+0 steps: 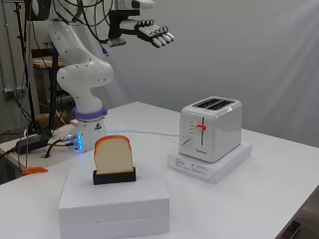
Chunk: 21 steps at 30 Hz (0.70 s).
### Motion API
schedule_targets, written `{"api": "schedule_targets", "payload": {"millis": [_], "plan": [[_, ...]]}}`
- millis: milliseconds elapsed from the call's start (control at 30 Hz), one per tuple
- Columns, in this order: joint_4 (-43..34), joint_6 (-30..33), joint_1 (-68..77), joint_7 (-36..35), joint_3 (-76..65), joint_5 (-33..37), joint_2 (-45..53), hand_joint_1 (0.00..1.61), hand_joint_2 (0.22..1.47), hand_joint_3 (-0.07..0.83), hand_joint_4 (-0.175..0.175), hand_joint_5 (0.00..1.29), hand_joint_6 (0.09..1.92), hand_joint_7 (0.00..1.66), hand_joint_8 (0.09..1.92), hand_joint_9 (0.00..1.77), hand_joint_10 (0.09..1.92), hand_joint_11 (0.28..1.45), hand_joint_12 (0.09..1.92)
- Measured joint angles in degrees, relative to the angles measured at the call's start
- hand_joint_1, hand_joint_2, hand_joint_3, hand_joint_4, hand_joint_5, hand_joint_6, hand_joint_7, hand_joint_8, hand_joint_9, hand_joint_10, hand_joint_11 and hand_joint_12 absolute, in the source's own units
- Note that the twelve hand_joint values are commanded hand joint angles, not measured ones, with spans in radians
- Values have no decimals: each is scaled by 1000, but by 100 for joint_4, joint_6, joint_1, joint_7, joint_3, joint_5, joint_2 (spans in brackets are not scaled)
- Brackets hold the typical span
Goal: Teleoperate dual arm-hand system to toast a bread
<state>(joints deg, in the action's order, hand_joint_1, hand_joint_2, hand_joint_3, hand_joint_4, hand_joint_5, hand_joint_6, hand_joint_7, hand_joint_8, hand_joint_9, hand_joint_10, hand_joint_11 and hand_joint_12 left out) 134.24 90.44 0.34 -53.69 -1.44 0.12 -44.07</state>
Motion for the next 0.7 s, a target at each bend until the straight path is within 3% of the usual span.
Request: {"api": "schedule_targets", "payload": {"millis": [167,400,700], "plan": [[-354,-182,-29,-955,-889,-113,378,247,1247,19,-81,193,87,251,87,323,87,363,87],[-960,-453,-87,-599,-1917,-377,1223,187,1300,18,-61,197,87,231,87,277,87,362,87],[-2034,-494,-344,-1780,-3217,-685,3579,181,1332,7,-64,228,87,268,87,330,87,392,87]]}}
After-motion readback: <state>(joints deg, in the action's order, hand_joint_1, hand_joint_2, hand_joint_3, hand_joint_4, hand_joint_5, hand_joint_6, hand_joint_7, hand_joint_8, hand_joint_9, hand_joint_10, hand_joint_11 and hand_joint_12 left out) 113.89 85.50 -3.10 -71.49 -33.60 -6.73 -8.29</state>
